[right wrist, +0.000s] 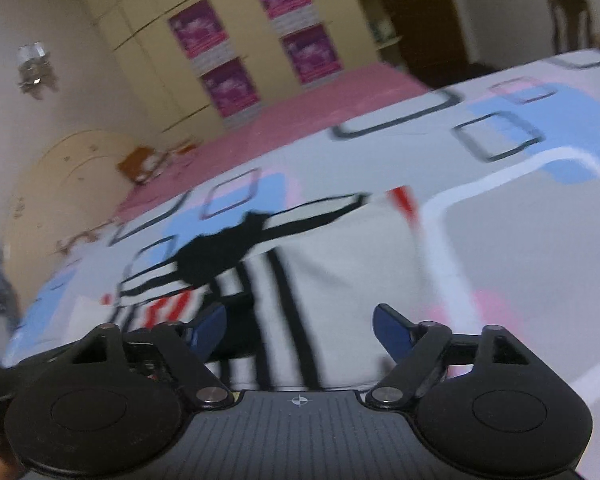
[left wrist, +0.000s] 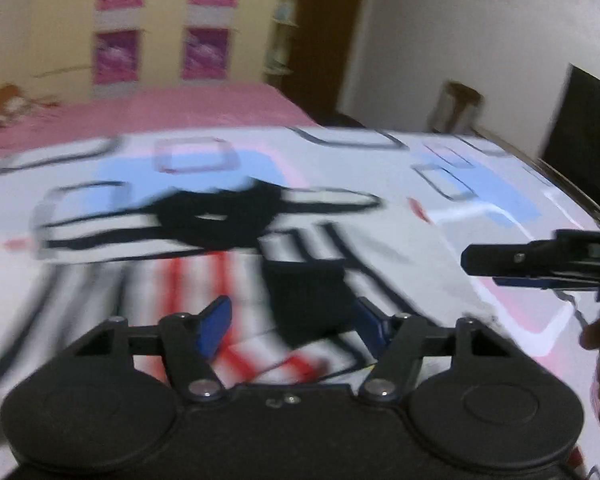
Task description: Fold small clothes
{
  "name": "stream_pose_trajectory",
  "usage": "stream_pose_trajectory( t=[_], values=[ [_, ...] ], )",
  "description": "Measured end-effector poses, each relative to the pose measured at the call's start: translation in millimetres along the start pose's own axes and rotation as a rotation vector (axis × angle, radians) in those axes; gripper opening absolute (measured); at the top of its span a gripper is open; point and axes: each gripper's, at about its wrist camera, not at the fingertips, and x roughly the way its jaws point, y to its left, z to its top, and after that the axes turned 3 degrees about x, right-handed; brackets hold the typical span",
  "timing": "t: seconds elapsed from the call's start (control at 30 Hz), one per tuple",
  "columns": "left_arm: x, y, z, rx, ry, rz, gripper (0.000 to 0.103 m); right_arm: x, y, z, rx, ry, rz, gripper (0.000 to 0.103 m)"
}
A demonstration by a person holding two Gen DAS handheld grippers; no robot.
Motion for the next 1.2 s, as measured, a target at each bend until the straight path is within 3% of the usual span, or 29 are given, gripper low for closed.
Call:
stream_pose_trajectory(
  t=[0.1,0.17,0.23,0.3,0.4,0.43,0.47,0.53,0.63,0.73,0.8,0.93,1.2],
  values=[
    [-51,43,-20,-0.063,-0.025,0.102,0.057,24,16,-2,-0.003,0.054,0.041,0.080],
    [-79,75,-38,-0.082,-0.009,0.205,0.057,41,21,-3,0.017,0.087,0.056,0.071],
    [-92,103,-56,-0.113,0.031,0.309,0.057,58,22,-3,0.031,0.115,0.045,0.068],
    [-92,124,-68,-0.141,0.068,0.345,0.053,76,24,-4,0.034,0.138,0.035,0.058],
    [-71,140,-74,-0.159,0.101,0.320,0.041,95,32,-6,-0.008,0.151,0.019,0.056],
    [-65,143,-73,-0.162,0.102,0.317,0.034,100,38,-5,-0.036,0.151,0.009,0.046],
    [-60,146,-71,-0.172,0.097,0.315,0.027,103,43,-5,-0.066,0.158,0.005,0.029],
    [-53,148,-65,-0.184,0.092,0.305,0.017,110,54,-5,-0.145,0.175,-0.013,0.011],
    [-50,148,-68,-0.154,0.110,0.306,0.016,98,72,2,-0.263,0.118,-0.023,0.010],
    [-52,146,-74,-0.142,0.112,0.292,0.016,53,84,23,-0.301,-0.074,-0.026,0.009],
    [-50,147,-74,-0.127,0.121,0.288,0.016,37,86,26,-0.360,-0.134,-0.057,0.009],
    [-47,146,-71,-0.115,0.138,0.282,0.016,65,56,8,-0.343,0.032,-0.125,0.009],
    [-41,147,-65,-0.078,0.173,0.264,0.016,72,33,-25,-0.282,0.096,-0.161,0.009]
  ],
)
